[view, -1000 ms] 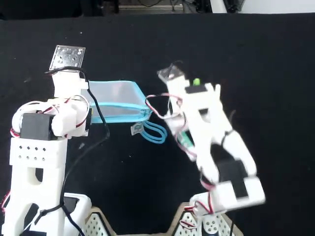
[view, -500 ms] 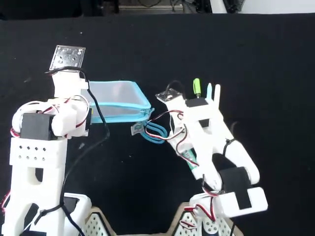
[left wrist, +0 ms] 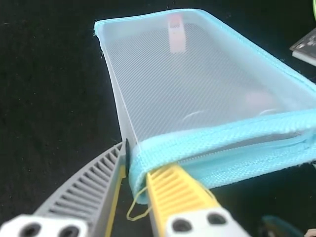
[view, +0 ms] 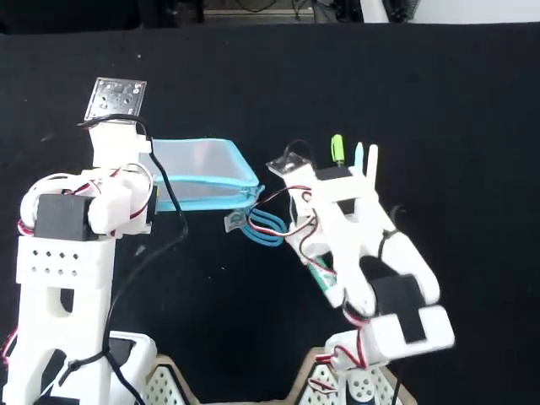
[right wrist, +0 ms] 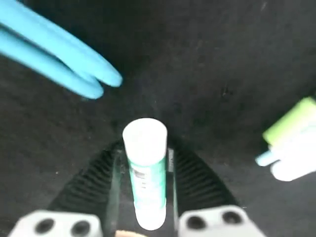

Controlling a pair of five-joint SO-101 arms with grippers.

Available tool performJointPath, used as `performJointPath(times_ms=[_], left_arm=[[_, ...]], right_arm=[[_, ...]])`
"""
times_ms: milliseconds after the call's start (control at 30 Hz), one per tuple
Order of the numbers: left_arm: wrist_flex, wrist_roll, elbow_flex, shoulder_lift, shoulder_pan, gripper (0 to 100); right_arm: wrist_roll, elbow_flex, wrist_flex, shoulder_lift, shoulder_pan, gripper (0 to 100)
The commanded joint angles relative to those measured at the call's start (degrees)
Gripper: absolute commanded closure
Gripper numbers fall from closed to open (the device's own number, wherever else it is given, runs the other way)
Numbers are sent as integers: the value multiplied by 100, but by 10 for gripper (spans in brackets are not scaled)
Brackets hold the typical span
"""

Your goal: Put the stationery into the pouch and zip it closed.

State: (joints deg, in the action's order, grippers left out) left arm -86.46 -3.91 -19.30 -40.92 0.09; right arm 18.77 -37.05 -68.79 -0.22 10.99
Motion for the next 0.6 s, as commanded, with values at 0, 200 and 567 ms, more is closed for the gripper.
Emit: performJointPath(times_ms=[0,200,567], left_arm=[[-44,26,127,-114,92,970],[-44,26,127,-114,92,970],[-26,26,127,-114,92,970]], right_arm=[[18,277,-448,-1165,18,988],[9,286,-1521,-3688,352,988],[-167,-435,475,-7969,2409,987]])
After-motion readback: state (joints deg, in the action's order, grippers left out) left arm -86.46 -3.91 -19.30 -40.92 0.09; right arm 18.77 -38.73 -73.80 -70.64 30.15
